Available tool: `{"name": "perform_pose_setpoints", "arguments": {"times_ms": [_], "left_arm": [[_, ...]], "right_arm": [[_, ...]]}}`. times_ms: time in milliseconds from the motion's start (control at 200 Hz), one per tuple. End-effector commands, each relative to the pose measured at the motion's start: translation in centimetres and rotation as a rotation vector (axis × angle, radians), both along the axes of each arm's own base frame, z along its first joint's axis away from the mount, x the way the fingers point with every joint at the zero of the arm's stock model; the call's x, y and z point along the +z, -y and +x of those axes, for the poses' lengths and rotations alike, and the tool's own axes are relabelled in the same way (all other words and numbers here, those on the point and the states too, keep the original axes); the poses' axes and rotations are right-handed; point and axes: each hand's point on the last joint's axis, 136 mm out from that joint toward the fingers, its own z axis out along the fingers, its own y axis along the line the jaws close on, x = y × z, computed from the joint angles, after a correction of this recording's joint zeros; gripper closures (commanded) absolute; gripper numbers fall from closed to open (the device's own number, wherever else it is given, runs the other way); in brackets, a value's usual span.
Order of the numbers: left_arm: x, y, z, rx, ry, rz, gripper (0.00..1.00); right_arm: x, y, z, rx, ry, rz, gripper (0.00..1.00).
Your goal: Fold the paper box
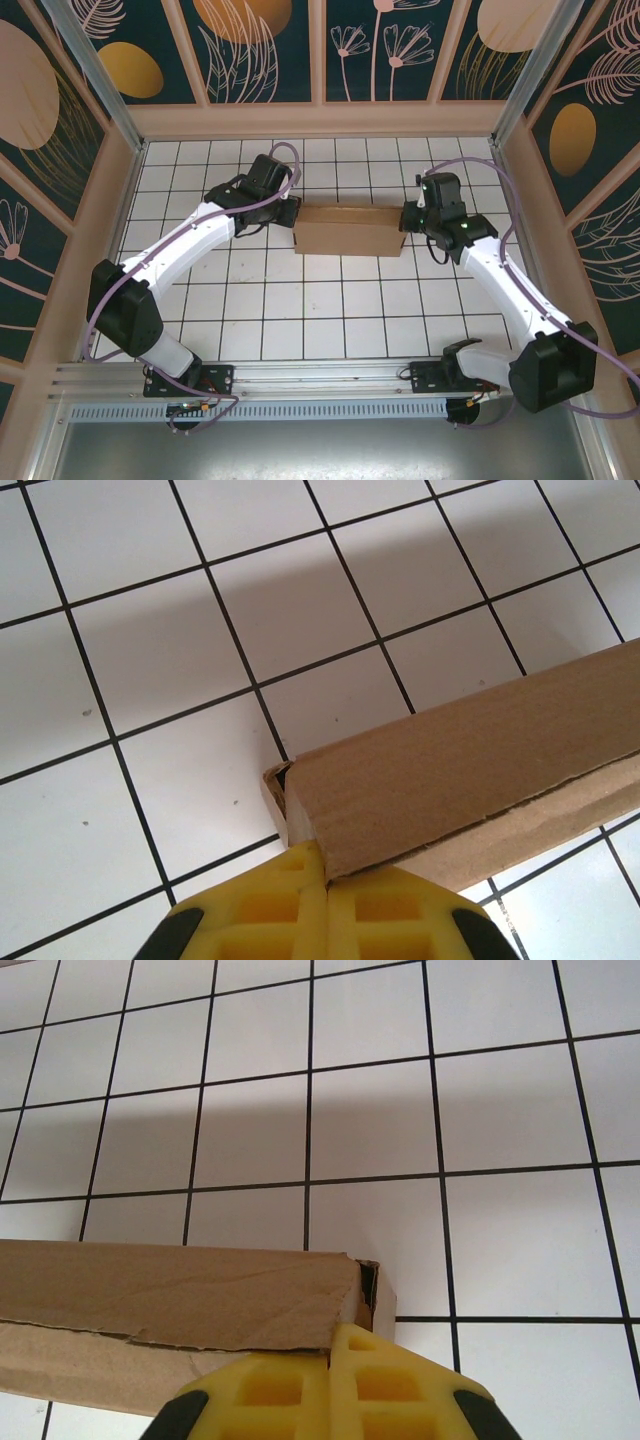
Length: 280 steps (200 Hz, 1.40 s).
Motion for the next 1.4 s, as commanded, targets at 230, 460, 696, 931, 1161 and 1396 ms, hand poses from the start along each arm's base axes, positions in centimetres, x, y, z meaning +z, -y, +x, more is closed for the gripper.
{"name": "perform_pose_setpoints", "arguments": {"times_ms": [230,460,696,931,1161,1396], "left_arm": [[-6.0,1.6,-3.7,-0.058,-0.175,-0.019,1.00],[-4.0,1.4,-2.9,-0.043,-0.127,-0.020,1.00],[1.6,1.9,-2.4,-0.059,-0.070,-0.052,1.00],[3.2,2.6,-3.6,-0.092,-0.100,-0.117,1.00],[4.9,2.1,-4.1,-0.113,-0.079,-0.105,1.00],[4.5,2.0,-5.4,-0.105,-0.111,-0.154,1.00]], "right_arm": [[-4.3,-1.0,-2.1,0.057,-0.050,-0.033,1.00],[-4.3,-1.4,-2.2,0.066,-0.049,-0.036,1.00],[-3.6,-1.5,-2.2,0.102,-0.051,-0.063,1.00],[-3.1,-1.5,-2.3,0.113,-0.059,-0.083,1.00],[-2.6,-1.3,-2.6,0.142,-0.036,-0.169,1.00],[-2.1,-1.8,-2.9,0.161,-0.007,-0.190,1.00]]}}
